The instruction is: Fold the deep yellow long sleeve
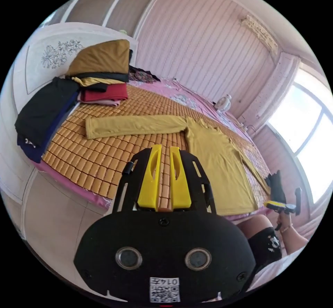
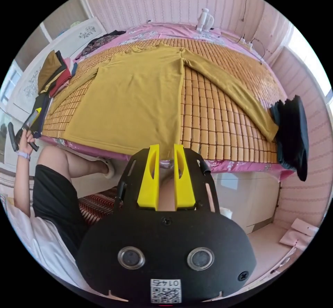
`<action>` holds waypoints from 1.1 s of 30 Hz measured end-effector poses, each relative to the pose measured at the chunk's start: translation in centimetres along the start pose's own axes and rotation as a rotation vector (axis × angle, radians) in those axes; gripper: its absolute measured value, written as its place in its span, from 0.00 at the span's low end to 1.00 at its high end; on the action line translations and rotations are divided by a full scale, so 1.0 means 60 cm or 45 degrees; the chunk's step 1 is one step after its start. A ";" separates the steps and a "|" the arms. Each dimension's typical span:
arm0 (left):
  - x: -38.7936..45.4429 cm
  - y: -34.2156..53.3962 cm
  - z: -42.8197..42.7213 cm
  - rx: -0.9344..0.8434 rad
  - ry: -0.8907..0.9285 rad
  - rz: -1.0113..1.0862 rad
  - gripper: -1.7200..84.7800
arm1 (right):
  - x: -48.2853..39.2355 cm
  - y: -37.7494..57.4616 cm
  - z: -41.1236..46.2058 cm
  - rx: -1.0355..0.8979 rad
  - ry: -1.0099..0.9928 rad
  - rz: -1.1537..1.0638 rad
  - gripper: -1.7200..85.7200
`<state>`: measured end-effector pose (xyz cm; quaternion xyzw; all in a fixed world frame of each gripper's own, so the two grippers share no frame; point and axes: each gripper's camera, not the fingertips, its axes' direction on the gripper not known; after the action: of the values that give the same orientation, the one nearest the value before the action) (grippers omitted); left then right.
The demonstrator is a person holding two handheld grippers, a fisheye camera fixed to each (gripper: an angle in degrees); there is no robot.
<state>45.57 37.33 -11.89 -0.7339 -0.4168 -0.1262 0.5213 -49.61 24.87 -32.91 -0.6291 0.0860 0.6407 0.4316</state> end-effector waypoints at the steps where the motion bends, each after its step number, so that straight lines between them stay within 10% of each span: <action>1: -0.030 -0.004 -0.005 0.079 -0.078 -0.047 0.07 | -0.027 0.000 -0.005 0.067 0.083 -0.049 0.09; 33: -0.401 0.083 0.147 -0.019 -0.217 -0.516 0.10 | -1.188 -0.400 0.375 -0.081 -0.411 -1.630 0.11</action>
<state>32.13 32.95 -33.82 -0.6471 -0.5973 -0.1689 0.4427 -61.90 22.56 44.62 -0.4646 -0.3898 0.3461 0.7158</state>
